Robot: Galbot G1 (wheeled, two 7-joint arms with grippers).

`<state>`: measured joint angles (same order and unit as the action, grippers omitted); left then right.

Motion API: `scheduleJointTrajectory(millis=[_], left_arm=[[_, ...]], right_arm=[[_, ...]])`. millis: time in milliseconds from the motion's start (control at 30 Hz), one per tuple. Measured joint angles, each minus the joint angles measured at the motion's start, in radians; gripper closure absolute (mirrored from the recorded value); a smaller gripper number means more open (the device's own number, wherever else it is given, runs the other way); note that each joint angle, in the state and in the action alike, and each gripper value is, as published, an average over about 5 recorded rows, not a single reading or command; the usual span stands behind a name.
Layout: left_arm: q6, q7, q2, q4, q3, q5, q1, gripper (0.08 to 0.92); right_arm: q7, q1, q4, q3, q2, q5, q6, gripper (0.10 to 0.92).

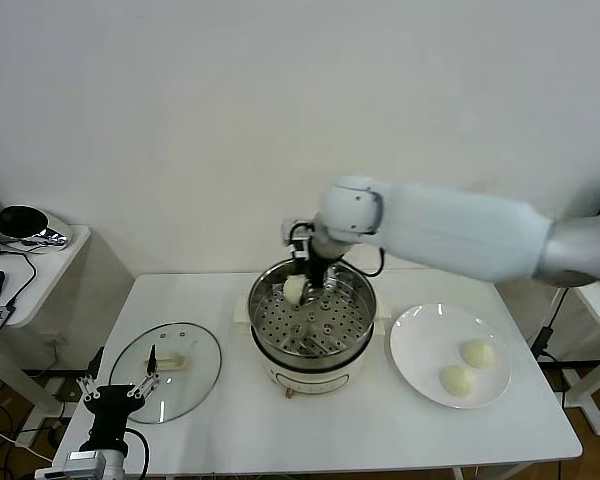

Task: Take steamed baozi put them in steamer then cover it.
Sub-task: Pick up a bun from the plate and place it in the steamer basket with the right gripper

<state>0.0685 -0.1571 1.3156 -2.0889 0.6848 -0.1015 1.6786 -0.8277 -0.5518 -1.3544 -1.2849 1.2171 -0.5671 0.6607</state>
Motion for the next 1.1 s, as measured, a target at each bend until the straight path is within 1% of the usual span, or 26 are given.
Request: scheduleJointTrajectory(millis=[267, 600, 667, 767, 833, 967, 1100], left_arm=[[0.007, 0.0, 0.001, 0.006, -0.003, 0.007, -0.005, 0.177], [0.017, 0.0, -0.002, 0.011, -0.002, 0.015, -0.004, 0.177], [0.018, 0.0, -0.001, 0.012, -0.002, 0.017, -0.004, 0.177], [0.019, 0.0, -0.001, 0.011, -0.005, 0.02, -0.003, 0.177], [0.019, -0.001, 0.0, 0.009, -0.006, 0.022, -0.003, 0.177], [0.018, -0.001, -0.001, 0.006, -0.009, 0.024, -0.003, 0.177], [0.017, -0.001, -0.004, 0.006, -0.01, 0.023, -0.004, 0.177]], right_arm=[[0.009, 0.062, 0.079, -0.004, 0.088, 0.013, 0.015, 0.426], [0.015, 0.101, 0.159, 0.007, 0.135, 0.034, 0.02, 0.415], [0.012, 0.103, 0.166, 0.011, 0.137, 0.035, 0.02, 0.38], [0.002, 0.102, 0.168, 0.018, 0.137, 0.035, 0.021, 0.29], [-0.01, 0.095, 0.162, 0.023, 0.132, 0.034, 0.021, 0.244], [-0.043, 0.057, 0.13, 0.027, 0.103, 0.033, 0.014, 0.206], [-0.094, -0.004, 0.073, 0.019, 0.039, 0.048, -0.005, 0.203]])
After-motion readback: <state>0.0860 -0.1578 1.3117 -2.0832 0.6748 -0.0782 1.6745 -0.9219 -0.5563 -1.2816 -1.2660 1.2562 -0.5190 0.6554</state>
